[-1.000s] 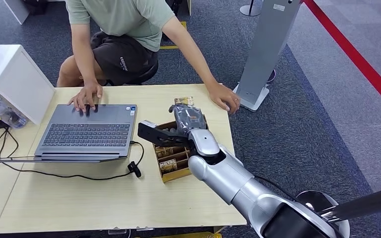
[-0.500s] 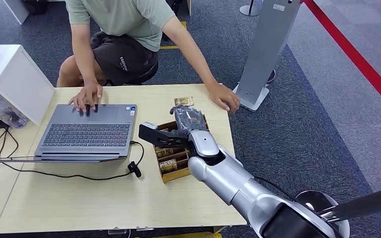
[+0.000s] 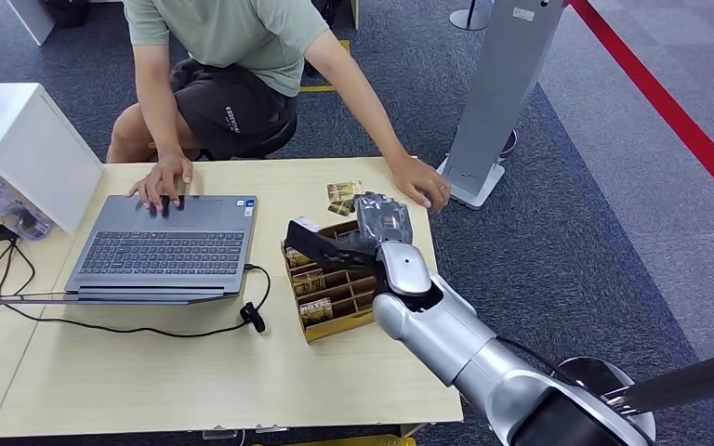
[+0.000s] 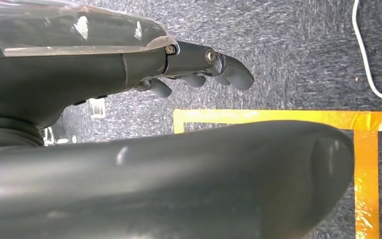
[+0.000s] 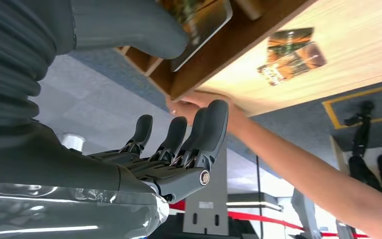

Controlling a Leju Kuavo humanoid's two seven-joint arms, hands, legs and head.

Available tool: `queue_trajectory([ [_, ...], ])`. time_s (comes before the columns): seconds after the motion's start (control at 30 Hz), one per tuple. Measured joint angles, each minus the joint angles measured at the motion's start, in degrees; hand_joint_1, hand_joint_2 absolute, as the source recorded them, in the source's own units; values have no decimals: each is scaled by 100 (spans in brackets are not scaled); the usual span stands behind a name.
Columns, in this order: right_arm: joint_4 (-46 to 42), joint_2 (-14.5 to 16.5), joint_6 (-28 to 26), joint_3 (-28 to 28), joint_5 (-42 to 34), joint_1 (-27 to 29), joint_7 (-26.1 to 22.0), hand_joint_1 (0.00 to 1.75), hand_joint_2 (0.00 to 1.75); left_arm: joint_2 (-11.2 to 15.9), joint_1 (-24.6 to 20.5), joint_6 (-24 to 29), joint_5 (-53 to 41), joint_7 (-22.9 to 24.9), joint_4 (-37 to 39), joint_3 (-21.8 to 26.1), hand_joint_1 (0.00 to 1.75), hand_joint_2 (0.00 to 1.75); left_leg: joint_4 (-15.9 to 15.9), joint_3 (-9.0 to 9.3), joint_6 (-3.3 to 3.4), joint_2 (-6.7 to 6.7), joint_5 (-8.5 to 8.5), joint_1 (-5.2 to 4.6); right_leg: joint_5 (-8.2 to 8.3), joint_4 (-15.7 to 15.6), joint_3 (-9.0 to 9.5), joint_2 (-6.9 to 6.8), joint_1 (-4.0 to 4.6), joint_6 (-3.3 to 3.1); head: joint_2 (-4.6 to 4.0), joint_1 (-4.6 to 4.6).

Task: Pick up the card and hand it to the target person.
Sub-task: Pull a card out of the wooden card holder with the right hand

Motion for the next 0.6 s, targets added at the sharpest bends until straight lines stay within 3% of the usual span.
queue_trajectory([
  [0.6,-849,-471,59,-369,112,426,72,73,175,3,-34,18,-22,48,0,-83,0,0,1,2,0,2,0,0,0,-1,0,2,0,0,0,-9],
])
